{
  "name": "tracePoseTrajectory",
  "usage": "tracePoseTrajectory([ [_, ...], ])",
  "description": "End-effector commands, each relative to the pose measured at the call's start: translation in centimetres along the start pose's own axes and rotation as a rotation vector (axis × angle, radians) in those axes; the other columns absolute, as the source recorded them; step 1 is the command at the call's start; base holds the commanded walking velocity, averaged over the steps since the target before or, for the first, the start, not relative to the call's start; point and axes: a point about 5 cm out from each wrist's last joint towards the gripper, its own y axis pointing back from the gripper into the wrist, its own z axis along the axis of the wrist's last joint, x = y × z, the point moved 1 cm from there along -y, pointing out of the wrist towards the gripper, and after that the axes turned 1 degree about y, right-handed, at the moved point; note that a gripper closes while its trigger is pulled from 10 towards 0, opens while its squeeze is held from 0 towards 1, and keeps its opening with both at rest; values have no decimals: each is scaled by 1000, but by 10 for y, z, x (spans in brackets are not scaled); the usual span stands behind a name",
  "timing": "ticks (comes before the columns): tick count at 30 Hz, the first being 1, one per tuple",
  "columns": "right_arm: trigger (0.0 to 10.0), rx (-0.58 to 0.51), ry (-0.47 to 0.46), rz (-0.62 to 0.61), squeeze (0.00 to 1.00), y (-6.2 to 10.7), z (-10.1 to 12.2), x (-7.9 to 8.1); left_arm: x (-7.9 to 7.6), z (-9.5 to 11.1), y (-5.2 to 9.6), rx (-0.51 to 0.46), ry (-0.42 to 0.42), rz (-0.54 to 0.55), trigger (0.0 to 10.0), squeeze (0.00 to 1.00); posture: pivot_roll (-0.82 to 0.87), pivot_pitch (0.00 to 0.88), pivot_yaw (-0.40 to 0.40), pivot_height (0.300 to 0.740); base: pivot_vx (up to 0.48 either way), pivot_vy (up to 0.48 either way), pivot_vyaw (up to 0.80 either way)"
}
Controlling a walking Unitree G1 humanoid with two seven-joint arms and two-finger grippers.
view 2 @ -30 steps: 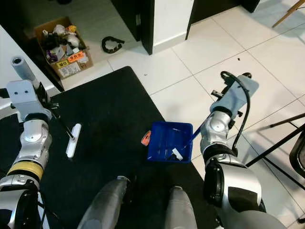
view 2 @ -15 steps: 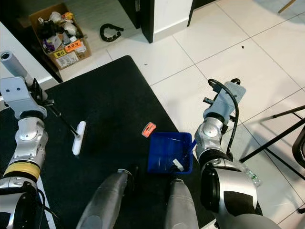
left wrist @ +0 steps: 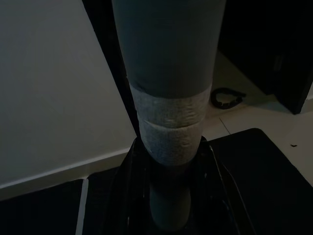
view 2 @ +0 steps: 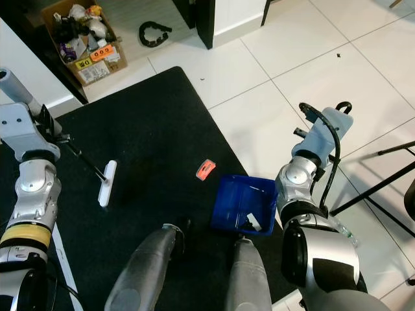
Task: Sweep floor
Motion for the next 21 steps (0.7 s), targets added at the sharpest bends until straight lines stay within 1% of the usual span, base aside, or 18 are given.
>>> tracePoseTrajectory([
  [1, 10000, -15, 61, -6, 0, 1, -4, -8, 17, 3, 2, -15, -24, 25, 10000, 0, 305, 391, 86, 740, 0, 0, 0],
  [8, 10000, -24, 90, 6, 0, 4, -6, -6, 19, 3, 4, -9, -28, 23, 10000, 0, 312, 397, 87, 740, 0, 0, 0],
  [9, 10000, -32, 106, 12, 443, 4, -6, -5, 19, 3, 4, -8, -34, 24, 10000, 0, 312, 398, 88, 740, 0, 0, 0],
  [10, 10000, -32, 106, 12, 443, 4, -6, -5, 19, 3, 4, -8, -34, 24, 10000, 0, 312, 398, 88, 740, 0, 0, 0],
  [11, 10000, -36, 117, 11, 965, 4, -6, -5, 19, 3, 4, -6, -36, 24, 10000, 0, 313, 399, 89, 740, 0, 0, 0],
  [12, 10000, -39, 122, 8, 1000, 4, -5, -5, 19, 3, 4, -3, -37, 23, 10000, 0, 315, 405, 91, 740, 0, 0, 0],
  [18, 10000, -35, 119, 4, 1000, 4, -5, -5, 15, 4, 5, -2, -29, 16, 10000, 0, 315, 391, 84, 740, 0, 0, 0],
  [21, 10000, -29, 106, -1, 1000, 3, -4, -5, 14, 6, 3, -9, -20, 15, 10000, 0, 309, 381, 78, 740, 0, 0, 0],
])
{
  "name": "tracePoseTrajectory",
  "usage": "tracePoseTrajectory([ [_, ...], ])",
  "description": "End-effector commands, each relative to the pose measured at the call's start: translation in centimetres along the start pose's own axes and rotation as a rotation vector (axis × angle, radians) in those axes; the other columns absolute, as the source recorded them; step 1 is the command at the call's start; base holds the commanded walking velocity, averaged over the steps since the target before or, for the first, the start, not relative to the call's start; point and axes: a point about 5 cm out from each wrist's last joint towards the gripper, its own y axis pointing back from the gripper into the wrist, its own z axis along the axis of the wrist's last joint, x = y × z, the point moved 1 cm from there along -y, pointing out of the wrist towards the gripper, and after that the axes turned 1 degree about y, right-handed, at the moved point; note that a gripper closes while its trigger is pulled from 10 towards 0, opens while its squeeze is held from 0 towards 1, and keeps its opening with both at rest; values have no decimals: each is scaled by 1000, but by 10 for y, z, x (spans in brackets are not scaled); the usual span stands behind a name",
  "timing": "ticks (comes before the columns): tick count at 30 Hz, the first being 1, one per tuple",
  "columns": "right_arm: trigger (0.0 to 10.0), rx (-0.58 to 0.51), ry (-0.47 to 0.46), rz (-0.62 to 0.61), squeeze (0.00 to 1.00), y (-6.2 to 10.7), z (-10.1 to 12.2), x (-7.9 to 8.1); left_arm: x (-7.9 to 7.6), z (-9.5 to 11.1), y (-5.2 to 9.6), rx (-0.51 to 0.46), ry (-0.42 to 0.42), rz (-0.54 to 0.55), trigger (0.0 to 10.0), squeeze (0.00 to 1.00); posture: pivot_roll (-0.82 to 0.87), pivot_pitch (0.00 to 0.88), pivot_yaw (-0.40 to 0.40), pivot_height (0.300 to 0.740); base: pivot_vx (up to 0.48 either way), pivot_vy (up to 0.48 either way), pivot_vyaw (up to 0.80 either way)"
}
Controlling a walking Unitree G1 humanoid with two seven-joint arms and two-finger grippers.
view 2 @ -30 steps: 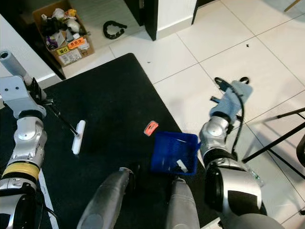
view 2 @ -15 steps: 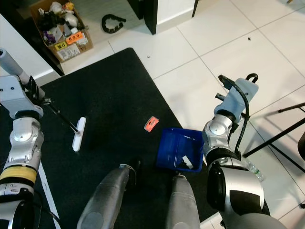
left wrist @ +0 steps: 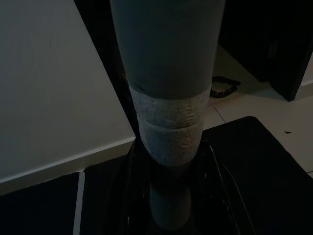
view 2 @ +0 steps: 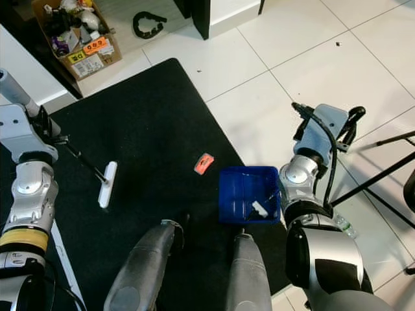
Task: Sweep floor
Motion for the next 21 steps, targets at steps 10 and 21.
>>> tracePoseTrajectory([
  [10, 10000, 24, -96, -126, 1000, -2, -2, -15, -5, 8, -4, -32, 52, 8, 10000, 0, 138, 285, 51, 740, 0, 0, 0],
  [21, 10000, -87, -174, -193, 0, -5, 9, -32, -36, -15, 18, 23, 86, -102, 10000, 0, -32, 190, 23, 740, 0, 0, 0],
])
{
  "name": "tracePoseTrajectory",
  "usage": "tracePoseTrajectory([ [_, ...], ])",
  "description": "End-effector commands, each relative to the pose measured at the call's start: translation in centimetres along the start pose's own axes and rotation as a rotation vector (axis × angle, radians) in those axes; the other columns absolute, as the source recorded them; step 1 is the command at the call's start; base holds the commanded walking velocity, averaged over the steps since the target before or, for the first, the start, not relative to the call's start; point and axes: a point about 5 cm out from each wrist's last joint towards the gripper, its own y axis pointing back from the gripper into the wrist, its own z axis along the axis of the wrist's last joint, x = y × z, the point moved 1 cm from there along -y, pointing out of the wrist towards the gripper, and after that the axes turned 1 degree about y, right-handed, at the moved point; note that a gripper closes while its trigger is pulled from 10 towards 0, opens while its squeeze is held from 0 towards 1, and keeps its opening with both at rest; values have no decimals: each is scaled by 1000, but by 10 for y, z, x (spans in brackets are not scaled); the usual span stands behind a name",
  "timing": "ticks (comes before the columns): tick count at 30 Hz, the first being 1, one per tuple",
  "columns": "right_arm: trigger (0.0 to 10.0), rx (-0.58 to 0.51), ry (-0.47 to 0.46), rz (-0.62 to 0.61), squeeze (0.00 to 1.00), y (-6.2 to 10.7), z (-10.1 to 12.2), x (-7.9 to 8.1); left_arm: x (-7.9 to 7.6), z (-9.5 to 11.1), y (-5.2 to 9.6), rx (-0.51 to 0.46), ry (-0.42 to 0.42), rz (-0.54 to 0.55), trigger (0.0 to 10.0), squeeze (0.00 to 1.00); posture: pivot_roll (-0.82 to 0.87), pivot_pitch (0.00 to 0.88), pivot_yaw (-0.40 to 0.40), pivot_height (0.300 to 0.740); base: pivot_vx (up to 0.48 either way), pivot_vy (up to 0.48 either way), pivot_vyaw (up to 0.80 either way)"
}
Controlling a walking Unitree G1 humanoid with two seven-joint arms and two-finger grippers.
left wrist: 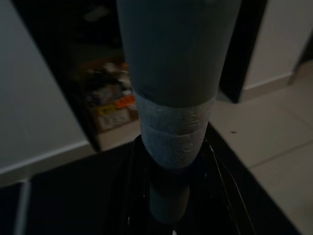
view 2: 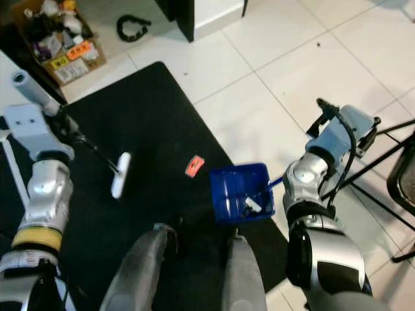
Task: Sweep floor
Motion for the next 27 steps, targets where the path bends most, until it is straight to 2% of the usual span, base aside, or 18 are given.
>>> tracePoseTrajectory([
  [1, 10000, -29, -27, -34, 0, -2, 2, -10, -1, -7, 8, 4, 12, 0, 10000, 0, -51, 170, 24, 740, 0, 0, 0],
  [5, 10000, -74, -97, -23, 0, -7, 16, -3, -1, -6, 9, -9, 35, 5, 10000, 0, -63, 141, 20, 740, 0, 0, 0],
  [7, 10000, -126, -184, 22, 0, -15, 38, 11, 2, 1, 6, -48, 87, 21, 10000, 0, -71, 114, 13, 740, 0, 0, 0],
  [9, 10000, -123, -224, 137, 0, -26, 57, 30, 8, 5, 1, -65, 98, 49, 10000, 0, -75, 97, 9, 740, 0, 0, 0],
  [12, 10000, -118, -228, 166, 0, -28, 60, 34, 9, 6, 0, -66, 97, 56, 10000, 0, -75, 97, 9, 740, 0, 0, 0],
  [13, 10000, -110, -232, 213, 0, -30, 64, 40, 12, 4, -2, -55, 80, 69, 10000, 0, -78, 85, 6, 740, 0, 0, 0],
  [14, 10000, -63, -249, 276, 0, -31, 65, 49, 16, -2, -4, -3, 46, 86, 10000, 0, -85, 66, 4, 740, 0, 0, 0],
  [15, 10000, -63, -249, 276, 0, -31, 65, 49, 16, -2, -4, -3, 46, 86, 10000, 0, -85, 66, 4, 740, 0, 0, 0],
  [16, 10000, -11, -220, 406, 0, -26, 60, 64, 20, -6, -6, 19, -6, 114, 10000, 0, -94, 29, 0, 740, 0, 0, 0],
  [17, 10000, 56, -247, 534, 0, -17, 53, 76, 23, -8, -7, 30, -30, 132, 10000, 0, -95, 22, -2, 740, 0, 0, 0],
  [19, 10000, 194, -181, 714, 0, 8, 23, 88, 28, -12, -8, 69, -73, 175, 10000, 0, -83, 0, -14, 740, 0, 0, 0],
  [20, 10000, 225, -159, 746, 0, 15, 14, 88, 29, -14, -8, 82, -80, 183, 10000, 0, -83, 0, -14, 740, 0, 0, 0],
  [22, 10000, 225, -159, 746, 0, 15, 14, 88, 29, -14, -8, 82, -80, 183, 10000, 0, -83, 0, -14, 740, 0, 0, 0],
  [24, 10000, 374, -109, 847, 0, 38, -16, 84, 28, -17, -6, 83, -121, 176, 10000, 0, -61, 0, -22, 740, 0, 0, 0],
  [26, 10000, 374, -109, 847, 0, 38, -16, 84, 28, -17, -6, 83, -121, 176, 10000, 0, -61, 0, -22, 740, 0, 0, 0],
  [27, 10000, 441, -76, 901, 0, 50, -30, 80, 28, -20, -4, 85, -145, 166, 10000, 0, -43, 0, -19, 740, 0, 0, 0],
])
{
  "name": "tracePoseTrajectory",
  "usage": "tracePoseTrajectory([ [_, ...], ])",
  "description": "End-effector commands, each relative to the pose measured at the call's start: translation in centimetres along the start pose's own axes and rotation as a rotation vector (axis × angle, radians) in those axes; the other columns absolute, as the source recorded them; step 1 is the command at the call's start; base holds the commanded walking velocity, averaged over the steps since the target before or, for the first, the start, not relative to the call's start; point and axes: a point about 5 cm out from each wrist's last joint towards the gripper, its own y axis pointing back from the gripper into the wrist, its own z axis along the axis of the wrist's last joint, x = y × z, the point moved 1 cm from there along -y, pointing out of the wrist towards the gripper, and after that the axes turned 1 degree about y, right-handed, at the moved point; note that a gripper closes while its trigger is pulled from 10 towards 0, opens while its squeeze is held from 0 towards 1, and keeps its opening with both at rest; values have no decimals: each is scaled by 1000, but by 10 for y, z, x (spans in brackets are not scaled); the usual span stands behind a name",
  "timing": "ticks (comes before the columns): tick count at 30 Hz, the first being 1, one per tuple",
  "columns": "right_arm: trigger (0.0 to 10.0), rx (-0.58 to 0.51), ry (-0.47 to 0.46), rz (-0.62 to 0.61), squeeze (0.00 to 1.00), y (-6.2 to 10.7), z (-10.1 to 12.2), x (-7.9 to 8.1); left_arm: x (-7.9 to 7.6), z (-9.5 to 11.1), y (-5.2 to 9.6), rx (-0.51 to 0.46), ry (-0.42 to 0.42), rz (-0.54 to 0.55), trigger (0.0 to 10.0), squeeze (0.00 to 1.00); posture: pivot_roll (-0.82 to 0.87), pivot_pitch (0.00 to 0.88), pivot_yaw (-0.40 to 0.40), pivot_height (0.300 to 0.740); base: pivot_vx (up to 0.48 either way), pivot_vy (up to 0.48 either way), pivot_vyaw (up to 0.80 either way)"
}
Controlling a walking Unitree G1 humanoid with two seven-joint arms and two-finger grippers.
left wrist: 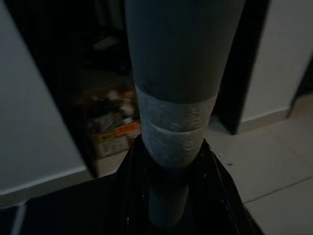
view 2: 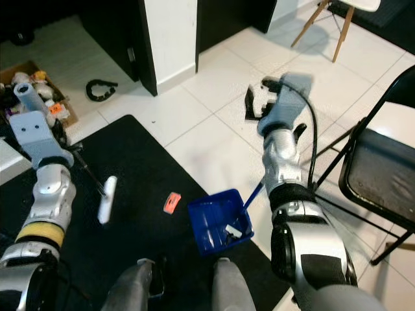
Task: Sweep floor
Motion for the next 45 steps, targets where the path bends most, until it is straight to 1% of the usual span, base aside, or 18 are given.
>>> tracePoseTrajectory([
  [1, 10000, 68, 1, 29, 0, 5, -15, 2, 3, 2, 0, -26, -41, -12, 10000, 0, -43, 0, -19, 740, 0, 0, 0],
  [8, 10000, 244, -24, 118, 0, 24, -55, 5, 5, -15, 6, 41, -21, -115, 10000, 0, -21, 0, -19, 740, 0, 0, 0],
  [11, 10000, 347, -18, 196, 0, 43, -87, 23, -24, -10, -4, 78, -117, -271, 10000, 0, 9, 0, -34, 740, 0, 0, 0],
  [14, 10000, 361, -31, 243, 0, 45, -92, 37, -45, 13, -16, 26, -73, -319, 10000, 0, 10, 0, -31, 740, 0, 0, 0],
  [17, 10000, 363, -29, 268, 0, 45, -92, 44, -44, 23, -23, 2, -96, -309, 10000, 0, 6, 0, -28, 740, 0, 0, 0],
  [18, 10000, 368, -30, 298, 0, 46, -94, 51, -34, 32, -33, -25, -232, -306, 10000, 0, 2, 0, -19, 740, 0, 0, 0],
  [20, 10000, 368, -31, 303, 0, 46, -94, 53, -29, 33, -34, -32, -295, -312, 10000, 0, -2, 0, -15, 740, 0, 0, 0],
  [24, 10000, 378, -18, 308, 0, 49, -97, 52, -31, 37, -37, -41, -329, -342, 10000, 0, 8, 0, -19, 740, 0, 0, 0],
  [29, 10000, 386, -13, 305, 0, 50, -99, 50, -53, 50, -37, -65, -194, -394, 10000, 0, 8, 0, -23, 740, 0, 0, 0],
  [31, 10000, 383, -12, 311, 0, 51, -99, 52, -47, 43, -37, -66, -414, -409, 10000, 0, -5, 0, -5, 740, 0, 0, 0],
  [33, 10000, 383, -12, 311, 0, 51, -99, 52, -47, 43, -37, -66, -414, -409, 10000, 0, -5, 0, -5, 740, 0, 0, 0],
  [34, 10000, 379, -15, 302, 0, 51, -98, 50, -40, 31, -34, -51, -605, -455, 10000, 0, -10, 0, -1, 740, 0, 0, 0],
  [36, 10000, 379, -15, 302, 0, 51, -98, 50, -40, 31, -34, -51, -605, -455, 10000, 0, -10, 0, -1, 740, 0, 0, 0],
  [37, 10000, 377, -17, 294, 0, 51, -99, 48, -30, 19, -32, 39, -513, -431, 10000, 0, -10, 0, -8, 740, 0, 0, 0],
  [39, 10000, 380, -8, 298, 0, 52, -99, 46, -25, 23, -40, 142, -58, -260, 10000, 0, -10, 0, -8, 740, 0, 0, 0],
  [41, 10000, 379, -5, 300, 0, 51, -98, 45, -23, 25, -42, 156, 21, -217, 10000, 0, -10, 0, -7, 740, 0, 0, 0],
  [43, 10000, 376, -4, 301, 0, 50, -97, 45, -22, 27, -43, 140, -5, -213, 10000, 0, -8, 0, -7, 740, 0, 0, 0],
  [45, 10000, 371, -6, 302, 0, 49, -95, 46, -21, 29, -43, 97, -143, -245, 10000, 0, -8, 0, -5, 740, 0, 0, 0],
])
